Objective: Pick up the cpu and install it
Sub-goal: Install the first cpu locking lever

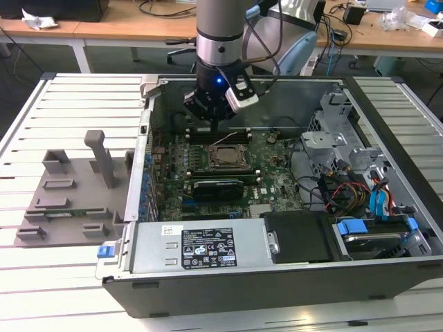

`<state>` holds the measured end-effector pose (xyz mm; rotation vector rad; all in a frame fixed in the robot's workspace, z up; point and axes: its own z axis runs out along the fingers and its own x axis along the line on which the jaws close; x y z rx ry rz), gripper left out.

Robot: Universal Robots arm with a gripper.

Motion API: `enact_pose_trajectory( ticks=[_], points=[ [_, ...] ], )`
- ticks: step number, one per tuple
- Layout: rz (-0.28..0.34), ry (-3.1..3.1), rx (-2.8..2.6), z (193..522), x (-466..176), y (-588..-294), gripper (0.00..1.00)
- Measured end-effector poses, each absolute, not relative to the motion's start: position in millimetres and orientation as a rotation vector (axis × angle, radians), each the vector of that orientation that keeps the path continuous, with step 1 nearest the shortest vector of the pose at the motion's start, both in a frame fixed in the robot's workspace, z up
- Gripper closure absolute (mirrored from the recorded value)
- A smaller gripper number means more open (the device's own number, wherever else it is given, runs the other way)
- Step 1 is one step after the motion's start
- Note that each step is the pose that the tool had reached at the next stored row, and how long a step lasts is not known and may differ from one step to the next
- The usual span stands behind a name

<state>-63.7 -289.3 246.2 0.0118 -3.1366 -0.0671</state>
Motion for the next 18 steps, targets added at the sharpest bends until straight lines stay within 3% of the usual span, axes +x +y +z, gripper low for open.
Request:
enact_pose_trajectory(
  ticks=[18],
  points=[
    [-0.067, -3.134, 0.102, 221, -61, -281, 0.89]
  ],
)
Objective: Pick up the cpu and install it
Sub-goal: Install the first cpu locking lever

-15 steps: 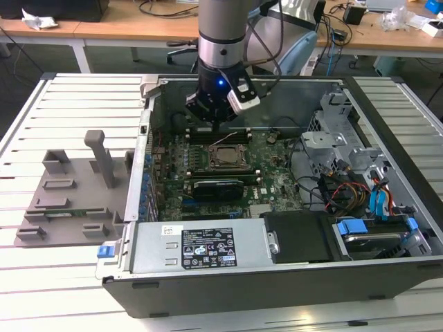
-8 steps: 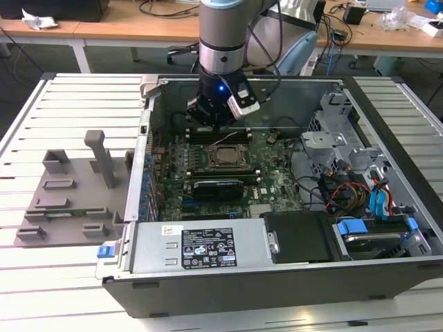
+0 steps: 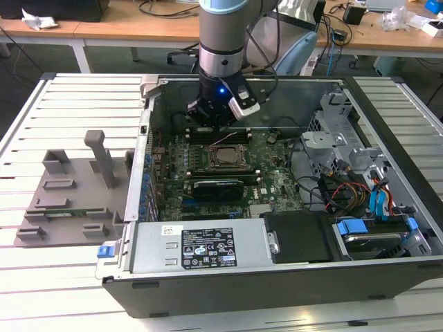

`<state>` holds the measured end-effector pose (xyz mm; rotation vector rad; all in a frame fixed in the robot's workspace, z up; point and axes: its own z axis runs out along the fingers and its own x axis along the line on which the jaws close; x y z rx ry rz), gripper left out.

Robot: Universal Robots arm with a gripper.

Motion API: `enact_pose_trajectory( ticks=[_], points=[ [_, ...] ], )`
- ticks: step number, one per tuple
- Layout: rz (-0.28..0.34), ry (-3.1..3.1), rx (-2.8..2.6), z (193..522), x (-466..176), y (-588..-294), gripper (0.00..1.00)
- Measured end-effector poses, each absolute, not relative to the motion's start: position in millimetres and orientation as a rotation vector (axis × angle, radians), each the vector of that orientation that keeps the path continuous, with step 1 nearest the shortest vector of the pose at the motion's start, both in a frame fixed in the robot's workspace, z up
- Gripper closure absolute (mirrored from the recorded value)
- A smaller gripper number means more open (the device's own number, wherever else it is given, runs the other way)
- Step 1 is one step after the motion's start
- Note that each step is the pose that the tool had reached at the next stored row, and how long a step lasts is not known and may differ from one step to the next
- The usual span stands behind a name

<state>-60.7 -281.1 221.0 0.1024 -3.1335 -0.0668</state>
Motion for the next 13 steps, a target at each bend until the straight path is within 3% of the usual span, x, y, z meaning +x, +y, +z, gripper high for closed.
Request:
enact_pose_trajectory(
  ticks=[13],
  points=[
    [-0.067, -3.133, 0.101, 208, -42, -281, 0.89]
  ],
)
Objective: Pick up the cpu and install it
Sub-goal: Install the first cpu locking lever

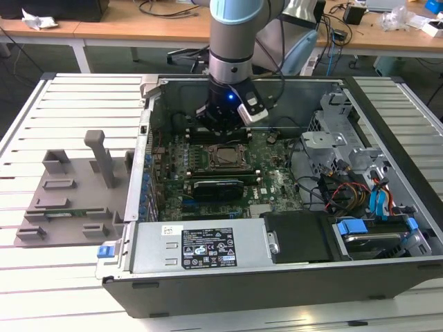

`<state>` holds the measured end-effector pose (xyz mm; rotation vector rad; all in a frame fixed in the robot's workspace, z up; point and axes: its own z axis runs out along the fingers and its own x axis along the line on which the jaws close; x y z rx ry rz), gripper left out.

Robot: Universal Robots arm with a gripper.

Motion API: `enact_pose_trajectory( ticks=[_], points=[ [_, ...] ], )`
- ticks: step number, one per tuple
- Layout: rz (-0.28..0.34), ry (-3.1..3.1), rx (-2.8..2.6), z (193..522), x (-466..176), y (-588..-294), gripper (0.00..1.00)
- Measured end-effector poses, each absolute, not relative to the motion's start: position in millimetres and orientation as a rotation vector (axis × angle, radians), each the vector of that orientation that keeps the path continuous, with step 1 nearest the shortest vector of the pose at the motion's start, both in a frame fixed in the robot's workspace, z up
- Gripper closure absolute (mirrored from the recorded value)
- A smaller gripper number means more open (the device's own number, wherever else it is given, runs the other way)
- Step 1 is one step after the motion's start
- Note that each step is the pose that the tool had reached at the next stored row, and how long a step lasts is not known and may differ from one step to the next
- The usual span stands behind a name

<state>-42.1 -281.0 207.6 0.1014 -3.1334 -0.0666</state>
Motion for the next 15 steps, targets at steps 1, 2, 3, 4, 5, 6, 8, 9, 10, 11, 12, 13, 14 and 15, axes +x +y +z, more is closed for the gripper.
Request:
enact_pose_trajectory(
  ticks=[1, 2, 3, 4, 5, 6, 8, 9, 10, 11, 12, 13, 14, 15],
  points=[
    [-0.067, -3.133, 0.102, 207, -41, -281, 0.89],
    [-0.067, -3.133, 0.102, 206, -39, -281, 0.89],
    [-0.066, -3.133, 0.102, 205, -37, -281, 0.89],
    [-0.066, -3.133, 0.102, 205, -36, -281, 0.89],
    [-0.066, -3.133, 0.101, 205, -35, -281, 0.89],
    [-0.067, -3.134, 0.101, 205, -33, -281, 0.89],
    [-0.067, -3.133, 0.101, 204, -31, -281, 0.89],
    [-0.066, -3.133, 0.102, 204, -30, -281, 0.89],
    [-0.066, -3.133, 0.101, 204, -30, -281, 0.89],
    [-0.066, -3.133, 0.101, 203, -29, -281, 0.89],
    [-0.066, -3.133, 0.102, 203, -28, -281, 0.89],
    [-0.066, -3.133, 0.101, 203, -28, -281, 0.89],
    [-0.066, -3.133, 0.101, 203, -27, -282, 0.89],
    [-0.067, -3.133, 0.101, 203, -27, -282, 0.89]
  ],
)
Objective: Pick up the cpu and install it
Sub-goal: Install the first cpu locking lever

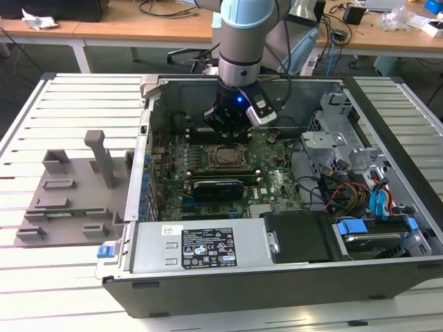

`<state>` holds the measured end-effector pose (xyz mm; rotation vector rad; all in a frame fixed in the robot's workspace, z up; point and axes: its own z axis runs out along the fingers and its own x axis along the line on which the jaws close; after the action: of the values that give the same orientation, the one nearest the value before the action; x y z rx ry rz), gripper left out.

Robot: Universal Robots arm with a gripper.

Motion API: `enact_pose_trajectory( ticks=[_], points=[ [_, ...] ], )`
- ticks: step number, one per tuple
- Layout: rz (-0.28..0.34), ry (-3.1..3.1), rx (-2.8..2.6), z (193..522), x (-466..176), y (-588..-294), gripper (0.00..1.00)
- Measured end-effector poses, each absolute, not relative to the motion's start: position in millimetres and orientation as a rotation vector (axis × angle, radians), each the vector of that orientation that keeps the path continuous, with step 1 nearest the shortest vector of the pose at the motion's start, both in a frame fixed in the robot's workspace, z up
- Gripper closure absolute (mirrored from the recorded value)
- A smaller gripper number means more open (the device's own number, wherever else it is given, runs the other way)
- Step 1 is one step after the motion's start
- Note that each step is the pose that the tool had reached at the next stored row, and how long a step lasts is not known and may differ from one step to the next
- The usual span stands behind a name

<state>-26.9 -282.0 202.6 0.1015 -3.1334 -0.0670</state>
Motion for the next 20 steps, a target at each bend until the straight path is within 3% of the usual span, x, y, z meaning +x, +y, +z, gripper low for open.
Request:
enact_pose_trajectory(
  ticks=[13, 20],
  points=[
    [-0.067, -3.133, 0.111, 201.7, -21.3, -278.6, 0.89],
    [-0.015, -3.132, 0.111, 210.5, -21.3, -281.8, 0.89]
  ],
)
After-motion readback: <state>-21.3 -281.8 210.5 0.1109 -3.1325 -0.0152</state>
